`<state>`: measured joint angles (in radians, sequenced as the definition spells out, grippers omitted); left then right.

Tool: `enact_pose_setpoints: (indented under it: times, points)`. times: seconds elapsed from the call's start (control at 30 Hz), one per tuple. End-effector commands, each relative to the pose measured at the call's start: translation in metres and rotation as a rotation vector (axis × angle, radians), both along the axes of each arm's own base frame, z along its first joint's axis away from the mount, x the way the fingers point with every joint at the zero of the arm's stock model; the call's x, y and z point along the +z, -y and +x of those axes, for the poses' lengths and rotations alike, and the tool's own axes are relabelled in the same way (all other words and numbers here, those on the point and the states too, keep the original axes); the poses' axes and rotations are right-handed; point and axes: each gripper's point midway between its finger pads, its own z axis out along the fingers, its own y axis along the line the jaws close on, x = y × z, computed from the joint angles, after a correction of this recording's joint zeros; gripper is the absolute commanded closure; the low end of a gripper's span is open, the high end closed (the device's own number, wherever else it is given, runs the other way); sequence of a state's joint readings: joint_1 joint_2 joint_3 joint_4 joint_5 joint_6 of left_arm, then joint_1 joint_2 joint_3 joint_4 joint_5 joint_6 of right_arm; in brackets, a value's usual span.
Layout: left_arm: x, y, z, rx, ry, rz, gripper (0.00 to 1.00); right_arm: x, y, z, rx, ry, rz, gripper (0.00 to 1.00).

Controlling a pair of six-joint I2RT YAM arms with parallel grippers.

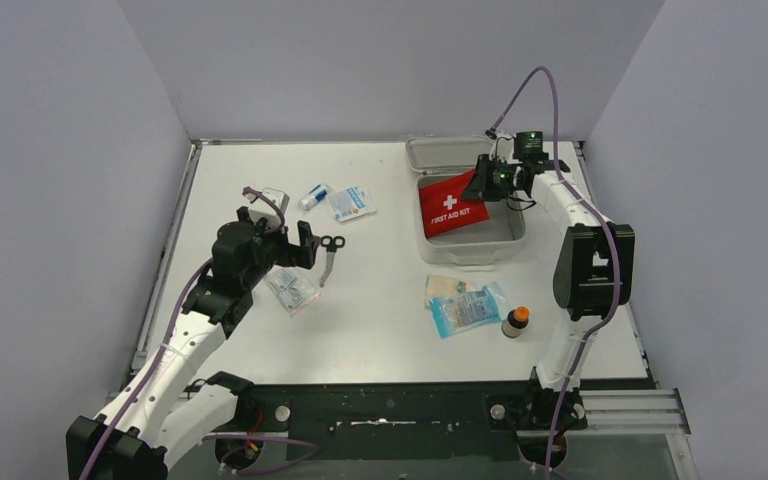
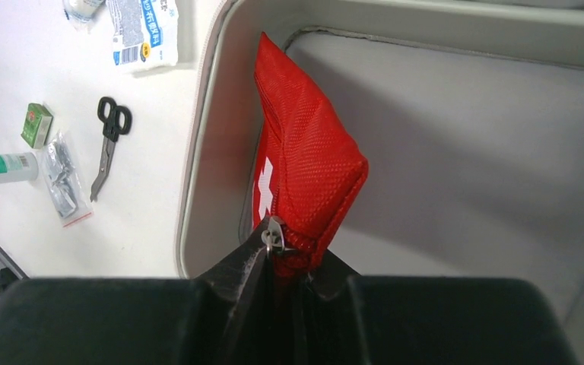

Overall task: Organize the medicine kit
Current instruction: Place the medicine pouch inside the medicine box.

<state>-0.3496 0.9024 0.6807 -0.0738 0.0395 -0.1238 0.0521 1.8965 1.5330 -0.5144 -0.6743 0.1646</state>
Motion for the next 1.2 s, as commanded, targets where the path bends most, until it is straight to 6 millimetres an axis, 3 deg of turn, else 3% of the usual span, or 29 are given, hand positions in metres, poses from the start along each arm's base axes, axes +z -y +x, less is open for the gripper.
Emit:
enact_pose_setpoints:
  times: [0.0,0.2,0.43,0.6,0.77,0.9,1.17]
  points:
    - [0.021,-0.003,0.004,0.016,0.065,0.006,0.03,0.016,-0.012,0.022,0.057,0.080,0.055,0.91]
    - [0.020,-0.003,0.004,0.015,0.063,0.014,0.03,-0.004,-0.015,0.038,0.066,0.047,0.069,0.88]
    - [0.018,-0.003,0.004,0.011,0.059,0.021,0.03,-0.024,0.006,0.056,-0.025,0.023,-0.031,0.63]
    - [0.017,-0.002,0.004,0.008,0.057,0.024,0.03,-0.022,0.026,0.064,-0.110,0.032,-0.107,0.55]
    - [0.018,-0.003,0.003,0.007,0.062,0.023,0.03,-0.016,0.043,0.068,-0.175,0.042,-0.190,0.37]
    - [0.018,-0.001,0.002,-0.005,0.059,0.022,0.03,-0.013,0.057,0.067,-0.227,0.034,-0.257,0.32]
    - [0.019,0.002,0.000,-0.023,0.060,0.024,0.03,0.002,0.061,0.056,-0.281,0.049,-0.406,0.22]
